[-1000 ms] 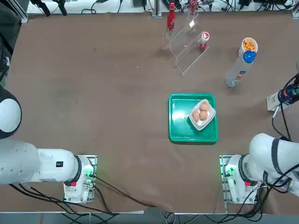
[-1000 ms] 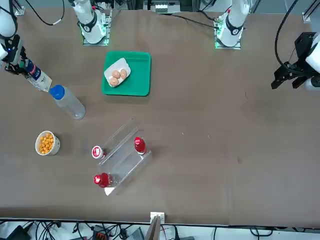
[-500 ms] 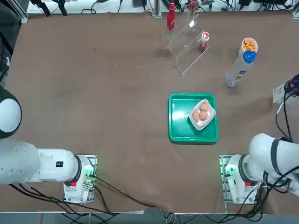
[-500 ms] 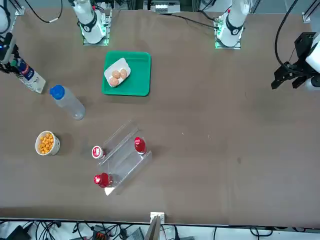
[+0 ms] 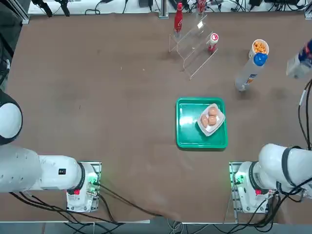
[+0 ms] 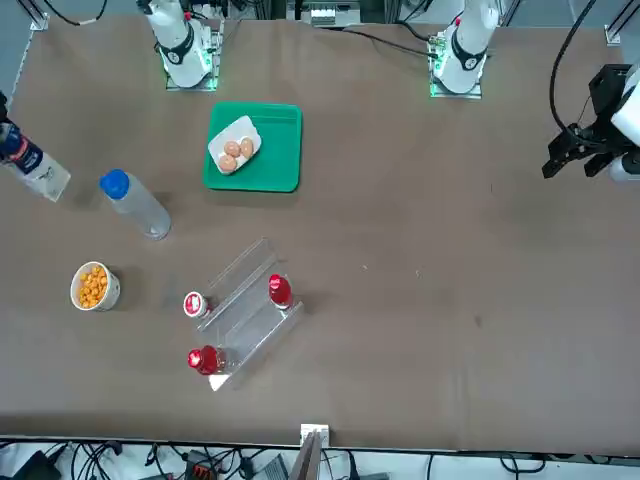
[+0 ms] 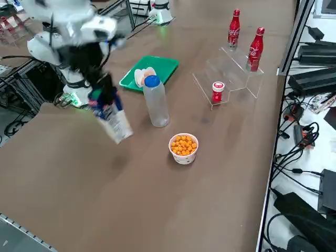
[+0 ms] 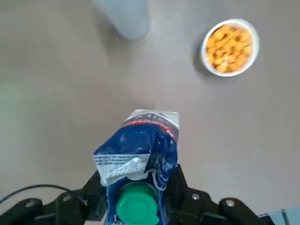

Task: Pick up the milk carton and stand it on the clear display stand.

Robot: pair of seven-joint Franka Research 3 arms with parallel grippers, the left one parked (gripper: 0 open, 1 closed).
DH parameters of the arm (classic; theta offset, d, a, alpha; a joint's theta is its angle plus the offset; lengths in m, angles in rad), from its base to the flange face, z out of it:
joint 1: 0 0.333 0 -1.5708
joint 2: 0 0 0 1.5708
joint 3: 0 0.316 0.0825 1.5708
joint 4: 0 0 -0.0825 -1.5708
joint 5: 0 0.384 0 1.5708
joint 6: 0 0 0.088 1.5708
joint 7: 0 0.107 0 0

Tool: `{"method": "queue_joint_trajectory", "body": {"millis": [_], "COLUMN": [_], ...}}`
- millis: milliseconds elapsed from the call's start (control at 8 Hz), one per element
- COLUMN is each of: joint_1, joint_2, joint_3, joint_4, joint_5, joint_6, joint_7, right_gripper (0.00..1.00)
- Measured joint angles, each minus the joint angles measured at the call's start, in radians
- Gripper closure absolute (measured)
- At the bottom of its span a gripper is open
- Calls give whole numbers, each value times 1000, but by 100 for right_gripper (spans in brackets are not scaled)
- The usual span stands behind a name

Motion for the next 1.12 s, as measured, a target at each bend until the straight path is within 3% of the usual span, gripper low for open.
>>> {"method": "queue_joint_trajectory", "body": {"millis": [375,875,1125], "joint_1": [190,429,519], "joint_2": [88,203,283], "joint_3": [4,8,8], "joint_4": [202,327,409], "joint_5": [24,115,180], "joint_6": [-100,-130,-129], "joint_7": [346,827,967], "right_gripper": [41,41,41]}}
